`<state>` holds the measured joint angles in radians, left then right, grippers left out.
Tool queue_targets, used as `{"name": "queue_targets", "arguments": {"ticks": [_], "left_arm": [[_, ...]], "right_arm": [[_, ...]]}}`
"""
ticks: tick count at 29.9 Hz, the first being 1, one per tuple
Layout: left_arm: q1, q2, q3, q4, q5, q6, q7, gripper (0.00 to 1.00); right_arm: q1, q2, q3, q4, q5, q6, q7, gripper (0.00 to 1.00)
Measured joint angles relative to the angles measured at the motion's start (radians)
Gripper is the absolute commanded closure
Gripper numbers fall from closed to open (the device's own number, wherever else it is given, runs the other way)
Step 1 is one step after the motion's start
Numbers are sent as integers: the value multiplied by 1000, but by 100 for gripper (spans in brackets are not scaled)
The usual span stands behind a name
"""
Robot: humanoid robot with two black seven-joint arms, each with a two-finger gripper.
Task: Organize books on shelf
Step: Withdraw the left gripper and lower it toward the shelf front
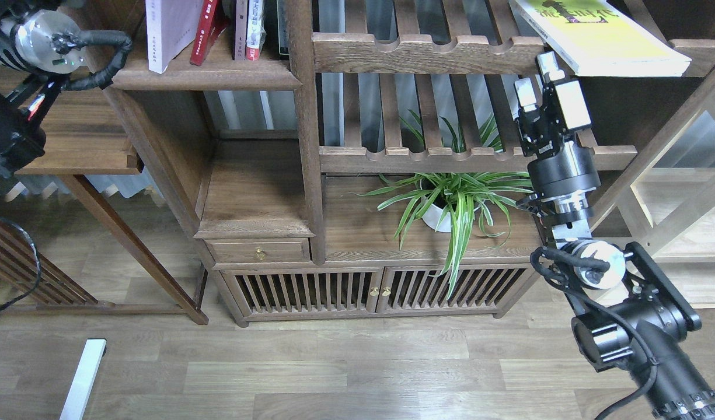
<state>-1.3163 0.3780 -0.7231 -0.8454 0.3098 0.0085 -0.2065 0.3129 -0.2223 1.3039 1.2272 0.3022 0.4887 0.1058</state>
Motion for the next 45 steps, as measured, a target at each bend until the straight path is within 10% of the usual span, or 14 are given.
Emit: {"name": "queue_targets", "arguments": {"ticks": [9,17,30,34,41,45], "left_arm": [[4,7,-24,-57,-4,-10,-104,9],[12,44,-81,-132,-17,-69,-96,5],[88,93,-83,-150,-154,-417,-88,5],[99,93,-70,-161,-327,-489,-13,5],[156,89,-61,-212,-600,-497,286,5],[174,84,-59,-252,-686,-497,322,7]], "right_arm": [[0,-2,0,0,-2,0,0,11],[0,-3,0,0,-3,0,0,8],[3,-3,15,-29,-5,0,1,4],[4,-3,15,-29,-5,0,2,4],[-3,-12,29,-34,-5,0,2,4],[-3,-40,33,-42,-4,0,2,4]]}}
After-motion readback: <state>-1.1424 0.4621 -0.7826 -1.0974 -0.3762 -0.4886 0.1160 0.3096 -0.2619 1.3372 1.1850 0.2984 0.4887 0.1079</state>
